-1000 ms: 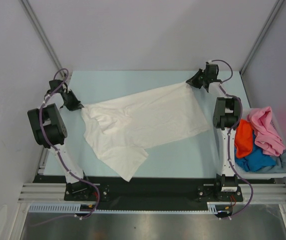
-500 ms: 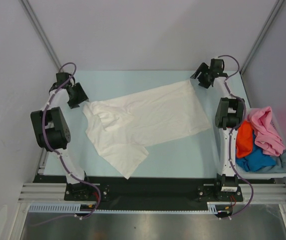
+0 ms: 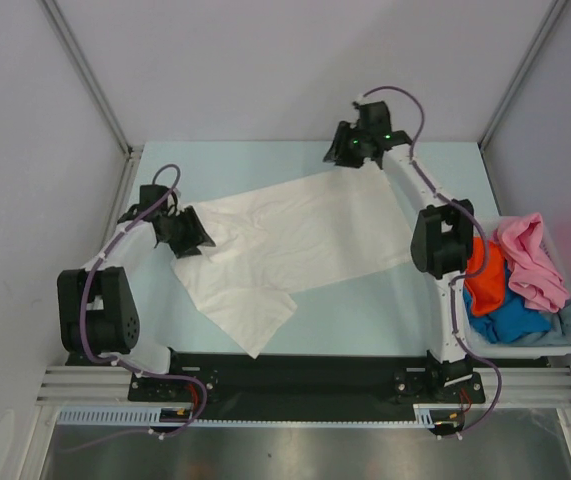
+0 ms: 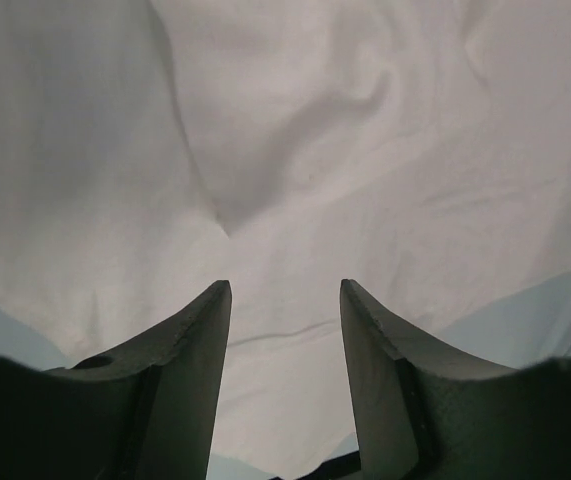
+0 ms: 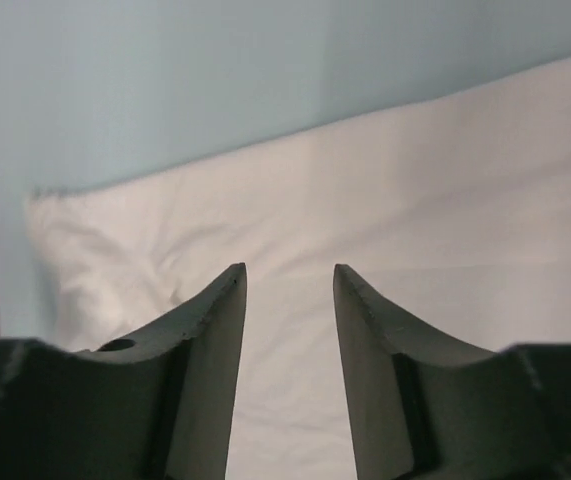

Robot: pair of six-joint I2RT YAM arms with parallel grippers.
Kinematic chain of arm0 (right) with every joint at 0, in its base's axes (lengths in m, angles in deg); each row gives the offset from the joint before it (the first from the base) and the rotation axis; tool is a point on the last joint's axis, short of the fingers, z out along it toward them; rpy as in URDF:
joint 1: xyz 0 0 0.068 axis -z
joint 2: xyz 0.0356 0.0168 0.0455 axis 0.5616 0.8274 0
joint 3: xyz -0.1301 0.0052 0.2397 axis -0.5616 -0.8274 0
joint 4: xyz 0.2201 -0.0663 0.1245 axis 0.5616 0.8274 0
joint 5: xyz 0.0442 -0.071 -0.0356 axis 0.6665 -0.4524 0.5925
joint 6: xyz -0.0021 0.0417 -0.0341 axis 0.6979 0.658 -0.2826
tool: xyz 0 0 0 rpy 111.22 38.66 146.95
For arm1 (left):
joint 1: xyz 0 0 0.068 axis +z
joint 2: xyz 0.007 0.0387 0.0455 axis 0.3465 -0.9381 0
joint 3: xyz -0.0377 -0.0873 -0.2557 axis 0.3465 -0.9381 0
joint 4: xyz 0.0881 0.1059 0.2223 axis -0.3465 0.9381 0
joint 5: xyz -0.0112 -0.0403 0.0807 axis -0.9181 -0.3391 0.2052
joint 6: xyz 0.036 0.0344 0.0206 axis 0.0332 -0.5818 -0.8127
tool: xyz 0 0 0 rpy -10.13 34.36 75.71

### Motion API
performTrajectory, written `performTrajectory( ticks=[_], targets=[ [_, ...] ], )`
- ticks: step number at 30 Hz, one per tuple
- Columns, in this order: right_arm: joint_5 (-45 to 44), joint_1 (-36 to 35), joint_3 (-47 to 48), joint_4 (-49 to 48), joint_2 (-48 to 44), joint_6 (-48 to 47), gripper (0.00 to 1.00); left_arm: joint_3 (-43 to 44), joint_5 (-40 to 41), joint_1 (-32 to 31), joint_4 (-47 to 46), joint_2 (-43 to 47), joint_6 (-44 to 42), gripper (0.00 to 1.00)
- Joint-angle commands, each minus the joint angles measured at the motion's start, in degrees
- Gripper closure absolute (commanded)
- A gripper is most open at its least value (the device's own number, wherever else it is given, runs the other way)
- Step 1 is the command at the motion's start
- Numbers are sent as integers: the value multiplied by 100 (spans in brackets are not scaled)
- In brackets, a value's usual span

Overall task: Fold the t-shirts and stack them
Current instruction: Fold the tshirt

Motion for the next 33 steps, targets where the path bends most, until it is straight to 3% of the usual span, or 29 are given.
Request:
performTrajectory(
  ticks=[1,9,12,16,19,23,33],
  targets=[
    [930,-752,-460,-212,-207,-168,58,-358,-564,-199,-428,280,316,47],
    [2240,-1360,-1057,-1012,136,841,79,-544,-574,-226,-781,105,537,49],
    [2390,-1421,-1391,-1424,145,1132,78,-342,-398,-199,-570,-150,396,52],
    [2504,-1544,-1121,-900,451,887,66,-166,-196,-182,-411,-370,168,52],
    [2566,-1632,-1067,-819,584,834,63,-157,-152,-164,-359,-423,124,49],
    [2663,-1738,-1084,-880,716,834,60,-95,-11,-111,-288,-502,27,44],
    [2733,-1764,-971,-881,962,799,56,-113,-186,-94,-499,-871,132,44]
  ],
)
